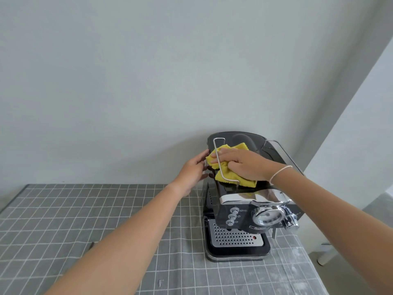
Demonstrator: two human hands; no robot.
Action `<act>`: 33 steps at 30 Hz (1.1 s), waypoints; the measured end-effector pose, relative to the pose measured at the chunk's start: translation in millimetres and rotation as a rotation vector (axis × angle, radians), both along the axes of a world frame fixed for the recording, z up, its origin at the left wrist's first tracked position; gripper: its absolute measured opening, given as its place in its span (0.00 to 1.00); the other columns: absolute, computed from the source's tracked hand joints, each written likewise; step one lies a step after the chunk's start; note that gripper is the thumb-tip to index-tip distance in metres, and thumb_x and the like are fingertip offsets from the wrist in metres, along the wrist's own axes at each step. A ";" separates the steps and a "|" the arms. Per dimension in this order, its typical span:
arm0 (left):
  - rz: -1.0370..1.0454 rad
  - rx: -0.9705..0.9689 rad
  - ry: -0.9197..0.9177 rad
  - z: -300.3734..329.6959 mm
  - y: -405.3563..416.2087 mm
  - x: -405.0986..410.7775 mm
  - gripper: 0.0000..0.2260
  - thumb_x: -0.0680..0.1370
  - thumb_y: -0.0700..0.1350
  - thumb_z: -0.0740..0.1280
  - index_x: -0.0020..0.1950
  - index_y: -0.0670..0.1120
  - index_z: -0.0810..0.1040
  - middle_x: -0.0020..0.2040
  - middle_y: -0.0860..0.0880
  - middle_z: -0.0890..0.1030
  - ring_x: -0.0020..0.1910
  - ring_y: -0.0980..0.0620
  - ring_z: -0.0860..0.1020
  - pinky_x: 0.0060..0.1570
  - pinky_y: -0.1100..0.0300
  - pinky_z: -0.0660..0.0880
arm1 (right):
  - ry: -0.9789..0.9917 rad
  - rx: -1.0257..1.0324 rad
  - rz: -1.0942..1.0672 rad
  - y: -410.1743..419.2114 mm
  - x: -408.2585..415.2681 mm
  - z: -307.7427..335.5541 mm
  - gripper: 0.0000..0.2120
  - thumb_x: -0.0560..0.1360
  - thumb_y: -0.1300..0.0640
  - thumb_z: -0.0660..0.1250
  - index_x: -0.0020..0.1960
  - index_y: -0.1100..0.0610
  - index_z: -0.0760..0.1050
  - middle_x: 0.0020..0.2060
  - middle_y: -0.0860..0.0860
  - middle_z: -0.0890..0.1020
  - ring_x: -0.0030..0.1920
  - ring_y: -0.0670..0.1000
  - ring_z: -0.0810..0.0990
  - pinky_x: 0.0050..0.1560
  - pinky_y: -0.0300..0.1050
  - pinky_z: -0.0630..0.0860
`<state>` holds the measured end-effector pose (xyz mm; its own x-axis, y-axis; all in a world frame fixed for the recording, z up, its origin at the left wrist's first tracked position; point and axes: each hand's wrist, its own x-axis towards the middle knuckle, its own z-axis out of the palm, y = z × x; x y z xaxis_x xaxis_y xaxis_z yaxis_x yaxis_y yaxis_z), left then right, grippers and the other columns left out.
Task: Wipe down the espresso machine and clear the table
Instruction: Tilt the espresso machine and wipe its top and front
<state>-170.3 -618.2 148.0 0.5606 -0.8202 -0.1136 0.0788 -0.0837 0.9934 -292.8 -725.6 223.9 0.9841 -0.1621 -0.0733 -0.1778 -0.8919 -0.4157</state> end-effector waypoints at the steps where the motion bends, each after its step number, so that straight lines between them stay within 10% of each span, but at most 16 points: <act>1: -0.003 0.005 -0.010 -0.4 0.8 0.6 0.21 0.80 0.37 0.50 0.71 0.52 0.64 0.70 0.50 0.70 0.64 0.50 0.73 0.56 0.59 0.72 | 0.002 0.026 -0.004 -0.1 -5.2 0.4 0.23 0.76 0.67 0.52 0.62 0.50 0.75 0.68 0.42 0.70 0.69 0.41 0.63 0.65 0.26 0.51; 7: -0.006 0.019 -0.023 -4.6 6.6 -1.6 0.25 0.78 0.33 0.49 0.71 0.54 0.65 0.71 0.54 0.67 0.56 0.56 0.75 0.53 0.61 0.73 | -0.012 0.199 -0.023 1.0 -28.3 6.1 0.23 0.74 0.70 0.53 0.46 0.47 0.80 0.54 0.33 0.74 0.60 0.36 0.68 0.58 0.18 0.58; 10: -0.003 0.020 -0.015 -6.3 5.6 -1.3 0.24 0.78 0.34 0.49 0.71 0.54 0.65 0.71 0.53 0.68 0.55 0.54 0.75 0.52 0.62 0.73 | -0.020 0.105 -0.038 3.6 -11.4 7.1 0.22 0.75 0.69 0.52 0.56 0.52 0.79 0.64 0.42 0.74 0.65 0.43 0.69 0.63 0.30 0.58; 17: -0.016 0.012 -0.012 -7.5 4.8 3.3 0.24 0.78 0.35 0.49 0.69 0.56 0.66 0.70 0.55 0.68 0.55 0.56 0.75 0.48 0.64 0.74 | -0.036 0.041 -0.017 -4.8 -35.2 -3.5 0.23 0.75 0.66 0.52 0.59 0.46 0.77 0.61 0.33 0.70 0.66 0.37 0.63 0.58 0.18 0.53; 24: -0.018 0.020 -0.021 -2.1 -0.5 7.3 0.23 0.79 0.36 0.49 0.70 0.55 0.66 0.70 0.57 0.67 0.52 0.59 0.75 0.48 0.65 0.74 | -0.097 -0.156 -0.211 -15.2 3.9 -3.8 0.21 0.78 0.62 0.51 0.68 0.53 0.69 0.71 0.49 0.66 0.73 0.49 0.58 0.73 0.45 0.48; 33: 0.002 0.018 0.022 1.7 -9.2 14.7 0.23 0.78 0.36 0.49 0.70 0.53 0.67 0.70 0.55 0.68 0.61 0.49 0.75 0.51 0.64 0.74 | -0.193 -0.172 -0.173 -6.8 7.4 -17.7 0.21 0.76 0.63 0.53 0.65 0.54 0.73 0.68 0.52 0.71 0.69 0.50 0.65 0.73 0.45 0.55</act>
<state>-155.5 -627.4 149.7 0.5595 -0.8169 -0.1405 0.1007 -0.1012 0.9898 -285.3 -732.4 206.2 0.9337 -0.3225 0.1555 -0.2658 -0.9154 -0.3023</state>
